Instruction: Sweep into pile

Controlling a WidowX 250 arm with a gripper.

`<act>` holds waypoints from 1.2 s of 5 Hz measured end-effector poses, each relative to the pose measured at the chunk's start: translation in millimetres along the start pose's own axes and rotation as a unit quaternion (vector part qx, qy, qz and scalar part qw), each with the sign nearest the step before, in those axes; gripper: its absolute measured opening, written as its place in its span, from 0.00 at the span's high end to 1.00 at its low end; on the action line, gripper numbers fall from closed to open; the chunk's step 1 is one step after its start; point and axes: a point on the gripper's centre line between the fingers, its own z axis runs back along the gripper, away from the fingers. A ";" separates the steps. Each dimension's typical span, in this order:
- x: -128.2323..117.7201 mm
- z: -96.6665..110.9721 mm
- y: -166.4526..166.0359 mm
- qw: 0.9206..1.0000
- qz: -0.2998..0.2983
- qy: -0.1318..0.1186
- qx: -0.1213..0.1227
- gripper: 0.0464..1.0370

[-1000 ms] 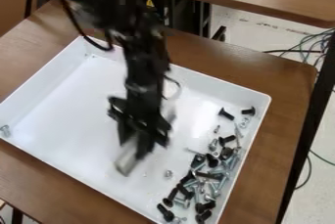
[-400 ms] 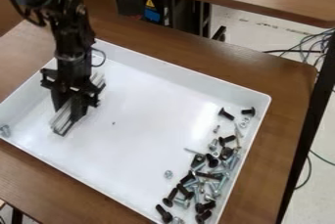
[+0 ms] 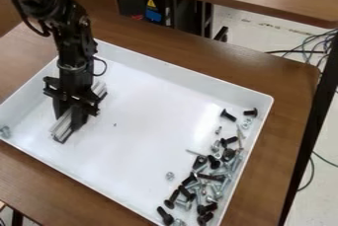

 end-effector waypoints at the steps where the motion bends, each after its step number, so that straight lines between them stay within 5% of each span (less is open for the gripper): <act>1: -0.6 -1.5 -27.3 1.000 -0.012 -0.009 -0.014 0.69; 2: 1.2 1.3 -59.1 0.999 -0.023 -0.010 -0.037 0.69; 4: -12.3 10.6 -172.8 0.990 -0.121 0.001 -0.069 0.69; 6: -22.1 15.9 -197.9 0.987 -0.138 0.012 -0.078 0.69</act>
